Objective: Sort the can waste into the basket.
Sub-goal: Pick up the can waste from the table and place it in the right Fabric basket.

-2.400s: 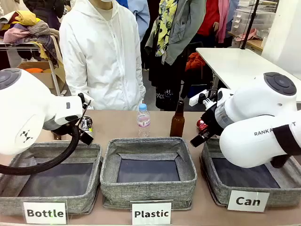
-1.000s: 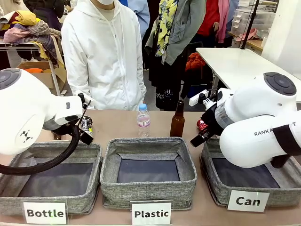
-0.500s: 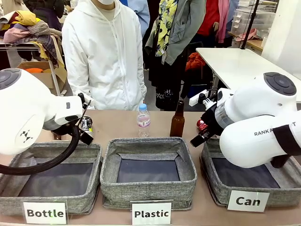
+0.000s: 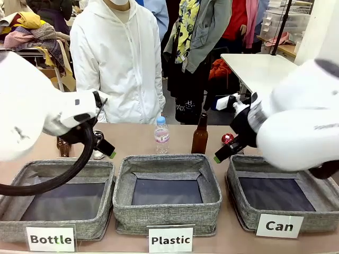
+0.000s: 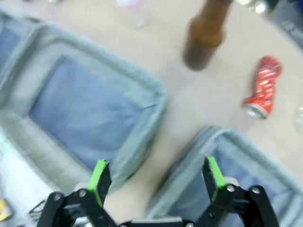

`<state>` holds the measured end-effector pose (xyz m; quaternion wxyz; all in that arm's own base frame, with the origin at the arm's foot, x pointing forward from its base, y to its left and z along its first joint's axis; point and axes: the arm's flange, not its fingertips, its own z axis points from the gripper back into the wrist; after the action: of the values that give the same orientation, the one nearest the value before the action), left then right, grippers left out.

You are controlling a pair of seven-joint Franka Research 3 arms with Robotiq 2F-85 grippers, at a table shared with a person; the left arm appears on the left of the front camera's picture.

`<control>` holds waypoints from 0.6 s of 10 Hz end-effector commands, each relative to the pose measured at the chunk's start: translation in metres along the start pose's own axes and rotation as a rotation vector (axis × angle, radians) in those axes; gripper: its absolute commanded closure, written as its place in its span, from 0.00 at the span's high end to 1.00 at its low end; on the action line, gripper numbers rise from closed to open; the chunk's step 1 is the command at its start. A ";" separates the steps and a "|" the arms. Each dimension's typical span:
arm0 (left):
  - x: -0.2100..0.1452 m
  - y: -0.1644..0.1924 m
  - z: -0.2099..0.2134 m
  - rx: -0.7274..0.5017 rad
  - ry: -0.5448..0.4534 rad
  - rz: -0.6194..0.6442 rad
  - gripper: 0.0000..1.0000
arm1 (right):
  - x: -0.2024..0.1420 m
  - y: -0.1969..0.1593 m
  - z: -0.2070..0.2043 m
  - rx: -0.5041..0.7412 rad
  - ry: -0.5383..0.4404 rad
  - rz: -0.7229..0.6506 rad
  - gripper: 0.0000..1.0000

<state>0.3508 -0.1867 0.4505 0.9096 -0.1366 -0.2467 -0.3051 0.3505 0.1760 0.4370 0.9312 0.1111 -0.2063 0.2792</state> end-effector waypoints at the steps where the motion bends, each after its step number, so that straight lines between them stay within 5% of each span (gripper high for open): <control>1: -0.022 0.011 0.062 -0.250 -0.025 -0.001 1.00 | -0.011 -0.013 0.064 0.259 0.041 -0.049 1.00; 3: -0.045 0.033 0.104 -0.563 -0.043 -0.015 1.00 | -0.042 -0.043 0.114 0.560 0.008 -0.084 1.00; 5: -0.076 0.086 0.137 -0.826 -0.098 0.036 1.00 | -0.079 -0.095 0.146 0.695 -0.149 -0.225 1.00; 6: -0.097 0.117 0.147 -0.854 -0.181 0.129 1.00 | -0.103 -0.126 0.157 0.713 -0.253 -0.331 1.00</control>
<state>0.2851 -0.0222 0.5221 0.7530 -0.5210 -0.1815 -0.3587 0.2860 0.0039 0.5333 0.8412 0.4663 -0.1592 0.2226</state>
